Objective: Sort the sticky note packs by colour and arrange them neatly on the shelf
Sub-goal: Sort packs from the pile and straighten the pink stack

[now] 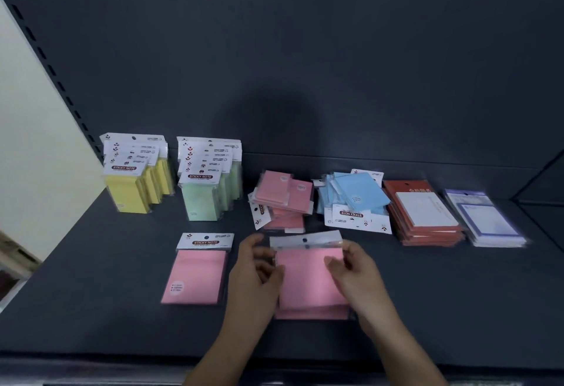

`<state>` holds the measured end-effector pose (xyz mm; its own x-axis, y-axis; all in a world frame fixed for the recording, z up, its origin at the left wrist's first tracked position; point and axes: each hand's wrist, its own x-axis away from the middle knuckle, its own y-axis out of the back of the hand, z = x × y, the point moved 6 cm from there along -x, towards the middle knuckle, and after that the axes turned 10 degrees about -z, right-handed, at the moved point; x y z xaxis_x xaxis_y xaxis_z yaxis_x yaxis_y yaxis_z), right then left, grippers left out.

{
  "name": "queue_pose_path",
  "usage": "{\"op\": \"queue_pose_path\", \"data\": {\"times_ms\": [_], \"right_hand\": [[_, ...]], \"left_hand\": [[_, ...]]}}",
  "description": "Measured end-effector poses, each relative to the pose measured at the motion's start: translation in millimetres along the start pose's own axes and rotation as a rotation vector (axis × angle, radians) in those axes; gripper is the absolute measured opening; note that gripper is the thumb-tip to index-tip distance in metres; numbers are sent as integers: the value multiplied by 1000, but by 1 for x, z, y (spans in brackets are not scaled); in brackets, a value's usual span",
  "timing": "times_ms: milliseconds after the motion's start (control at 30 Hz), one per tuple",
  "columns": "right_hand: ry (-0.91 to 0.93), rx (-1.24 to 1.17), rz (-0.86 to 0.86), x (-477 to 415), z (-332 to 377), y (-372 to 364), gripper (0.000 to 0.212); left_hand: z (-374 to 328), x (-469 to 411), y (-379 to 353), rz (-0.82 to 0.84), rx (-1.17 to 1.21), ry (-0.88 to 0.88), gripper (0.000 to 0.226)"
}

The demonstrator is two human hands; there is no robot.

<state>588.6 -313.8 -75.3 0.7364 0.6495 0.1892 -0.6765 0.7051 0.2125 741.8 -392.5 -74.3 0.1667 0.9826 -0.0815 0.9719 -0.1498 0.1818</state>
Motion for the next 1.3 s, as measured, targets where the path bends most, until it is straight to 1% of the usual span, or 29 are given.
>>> {"op": "queue_pose_path", "data": {"times_ms": [33,67,100,133,167,233,333,367,433,500,567,633,667,733,800,833,867,900,933,1000,1067,1133,1167,1300], "right_hand": [[83,164,-56,-1,-2,0,23],[179,370,-111,-1,-1,0,28],[268,567,-149,0,1,-1,37],[324,692,-166,2,2,-2,46],[325,743,-160,5,3,-4,52],[294,760,-136,9,2,-5,56],[303,819,-98,11,1,-4,51],[317,858,-95,11,1,-3,48],[387,917,-114,12,1,-5,43],[461,860,-144,10,6,-7,39],[532,759,-102,8,16,-14,36],[595,607,-48,5,30,-23,37],[592,524,-31,2,36,-27,37],[507,367,-3,-7,43,-34,37],[324,204,47,-15,44,-42,38],[249,144,69,-18,44,-46,38],[219,112,72,-21,45,-49,39],[226,98,59,-23,48,-51,38],[236,81,38,-25,50,-53,39],[200,37,30,-30,54,-57,42],[89,-90,95,-34,56,-65,42],[-32,-247,170,-35,60,-72,34],[-62,-294,183,-36,62,-75,29],[-127,-445,127,-38,56,-76,25]], "left_hand": [[6,3,0,0,-25,21,51],[10,5,-2,8,-54,28,51],[12,6,-3,16,-87,22,51],[15,6,-4,21,-124,5,51],[15,6,-6,23,-167,-18,51],[11,9,-8,16,-259,-103,52],[6,12,-12,34,-397,-208,51],[6,12,-11,39,-428,-215,51],[10,8,-8,32,-463,-176,53],[13,-3,-3,13,-431,-128,55],[12,-21,0,2,-356,-101,51],[4,-39,-1,-16,-290,-123,44],[-3,-46,-3,-34,-265,-146,42],[-14,-59,-5,-76,-265,-198,46],[-21,-71,-6,-85,-314,-188,50],[-22,-78,-8,-67,-312,-175,46],[-21,-84,-11,-42,-299,-168,38],[-21,-91,-14,-20,-308,-168,30],[-20,-97,-17,-7,-338,-175,27],[-15,-106,-21,1,-385,-172,30],[-10,-110,-24,-2,-388,-147,27],[-5,-111,-26,-16,-352,-112,30],[-5,-111,-27,-22,-316,-91,31],[-7,-108,-22,-101,-251,-21,36]]}}
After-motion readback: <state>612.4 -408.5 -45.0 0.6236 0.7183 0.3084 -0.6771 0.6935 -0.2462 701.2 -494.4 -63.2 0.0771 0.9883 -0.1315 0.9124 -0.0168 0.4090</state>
